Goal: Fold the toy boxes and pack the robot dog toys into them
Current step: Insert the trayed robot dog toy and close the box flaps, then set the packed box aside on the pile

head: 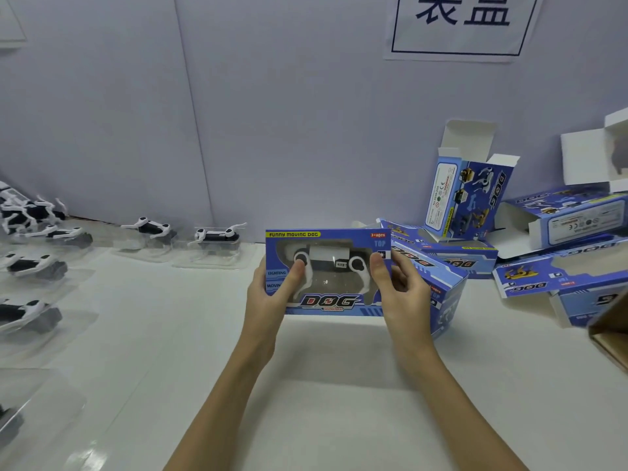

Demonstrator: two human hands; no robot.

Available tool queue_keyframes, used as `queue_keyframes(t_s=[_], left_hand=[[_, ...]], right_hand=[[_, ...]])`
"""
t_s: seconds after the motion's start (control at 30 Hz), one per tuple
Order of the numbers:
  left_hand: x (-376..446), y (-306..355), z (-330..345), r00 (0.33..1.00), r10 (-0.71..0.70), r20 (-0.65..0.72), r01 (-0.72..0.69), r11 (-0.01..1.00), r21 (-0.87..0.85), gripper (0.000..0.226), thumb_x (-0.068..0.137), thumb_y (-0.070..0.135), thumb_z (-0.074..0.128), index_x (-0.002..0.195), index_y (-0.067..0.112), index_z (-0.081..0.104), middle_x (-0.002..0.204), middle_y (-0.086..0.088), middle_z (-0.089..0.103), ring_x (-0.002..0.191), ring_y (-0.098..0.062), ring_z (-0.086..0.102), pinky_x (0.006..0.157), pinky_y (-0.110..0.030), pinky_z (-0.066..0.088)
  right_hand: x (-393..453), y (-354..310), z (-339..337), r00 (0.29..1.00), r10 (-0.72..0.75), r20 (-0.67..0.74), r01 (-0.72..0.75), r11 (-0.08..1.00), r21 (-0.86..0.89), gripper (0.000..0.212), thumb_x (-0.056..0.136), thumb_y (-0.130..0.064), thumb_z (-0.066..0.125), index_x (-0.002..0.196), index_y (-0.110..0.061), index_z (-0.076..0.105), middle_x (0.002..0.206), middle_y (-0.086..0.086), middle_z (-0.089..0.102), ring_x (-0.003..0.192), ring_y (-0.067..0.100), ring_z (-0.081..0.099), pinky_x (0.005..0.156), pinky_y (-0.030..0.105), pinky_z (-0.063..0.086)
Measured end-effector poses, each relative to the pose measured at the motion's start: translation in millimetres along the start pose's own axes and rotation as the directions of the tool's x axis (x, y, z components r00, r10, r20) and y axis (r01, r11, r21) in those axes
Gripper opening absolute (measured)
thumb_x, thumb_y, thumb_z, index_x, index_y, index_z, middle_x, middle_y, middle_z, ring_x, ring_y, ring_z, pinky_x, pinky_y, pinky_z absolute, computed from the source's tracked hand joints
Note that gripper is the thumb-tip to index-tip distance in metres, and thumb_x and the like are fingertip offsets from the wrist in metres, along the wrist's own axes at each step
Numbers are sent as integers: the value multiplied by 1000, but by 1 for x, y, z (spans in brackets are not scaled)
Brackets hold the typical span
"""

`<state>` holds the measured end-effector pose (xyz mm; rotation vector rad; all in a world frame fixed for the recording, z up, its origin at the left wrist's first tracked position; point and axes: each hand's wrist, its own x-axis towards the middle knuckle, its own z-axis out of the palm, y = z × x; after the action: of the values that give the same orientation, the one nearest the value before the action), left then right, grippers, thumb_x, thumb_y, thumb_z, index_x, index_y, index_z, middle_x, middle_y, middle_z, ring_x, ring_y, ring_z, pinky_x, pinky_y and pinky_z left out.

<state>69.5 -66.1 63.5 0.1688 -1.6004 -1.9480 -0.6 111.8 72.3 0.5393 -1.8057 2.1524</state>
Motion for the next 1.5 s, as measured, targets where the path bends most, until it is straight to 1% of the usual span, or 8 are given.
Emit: queue_keyframes(t_s=[0.47, 0.63, 0.77, 0.93, 1.13, 1.23, 1.37, 1.5], left_hand=[[13, 5, -18, 993, -49, 110, 57, 996, -72, 56, 79, 48, 74, 129, 22, 69, 116, -4, 77, 100, -20, 76, 72, -33, 63], [18, -2, -24, 987, -163, 17, 162, 959, -231, 65, 95, 70, 44, 136, 26, 67, 133, -9, 69, 120, -32, 67, 96, -55, 53], [22, -5, -32, 983, -182, 5, 179, 960, -217, 66, 99, 71, 42, 121, 17, 75, 127, -12, 71, 111, -33, 67, 97, -52, 51], [22, -7, -28, 984, -175, 38, 179, 963, -203, 64, 100, 68, 42, 112, 16, 77, 116, -10, 73, 98, -30, 68, 93, -50, 49], [19, -9, -25, 983, -181, 38, 185, 971, -150, 62, 100, 64, 44, 112, 11, 75, 112, -11, 74, 95, -30, 67, 87, -50, 51], [18, -11, -23, 978, -208, 21, 210, 972, -103, 59, 99, 60, 48, 112, 9, 75, 110, -11, 74, 92, -30, 67, 84, -48, 53], [17, -14, -17, 978, -207, -14, 207, 978, 26, 43, 100, 50, 57, 115, 13, 73, 117, -15, 69, 94, -31, 69, 78, -43, 57], [12, -15, -10, 979, -203, -5, 203, 973, 109, 66, 84, 62, 75, 136, 27, 56, 125, -9, 66, 106, -27, 72, 82, -41, 60]], right_hand=[[16, -24, -31, 934, 244, 260, -187, 956, -225, 73, 64, -76, 71, 113, -23, 68, 99, 2, 78, 87, 27, 76, 62, 43, 60], [31, -52, -62, 981, 165, -102, -159, 985, 65, 72, 68, -70, 76, 111, -13, 69, 94, 7, 78, 84, 26, 78, 67, 39, 64], [45, -67, -98, 855, 89, -511, 223, 826, 518, 67, 79, -50, 86, 120, -8, 53, 105, 11, 73, 98, 30, 76, 79, 39, 64], [49, -49, -126, 708, 58, -703, 72, 985, 154, 54, 91, -31, 80, 135, -11, 56, 137, -1, 63, 125, 17, 64, 96, 34, 57], [40, -33, -100, 982, 65, -179, -154, 824, -545, 64, 81, -64, 75, 134, -33, 60, 136, -9, 53, 130, 19, 52, 106, 44, 48], [31, -18, -79, 953, 287, 100, -74, 539, -839, 99, 74, -72, 78, 155, -43, 30, 153, 0, 28, 135, 28, 45, 112, 49, 42], [25, -7, -60, 993, 106, 46, -52, 767, -640, 66, 80, -53, 84, 138, -42, 53, 123, -4, 52, 98, 11, 67, 91, 36, 56], [24, -7, -40, 935, 328, 134, -315, 943, -109, 46, 88, -40, 80, 129, -25, 64, 118, 5, 75, 92, 16, 75, 82, 44, 64]])
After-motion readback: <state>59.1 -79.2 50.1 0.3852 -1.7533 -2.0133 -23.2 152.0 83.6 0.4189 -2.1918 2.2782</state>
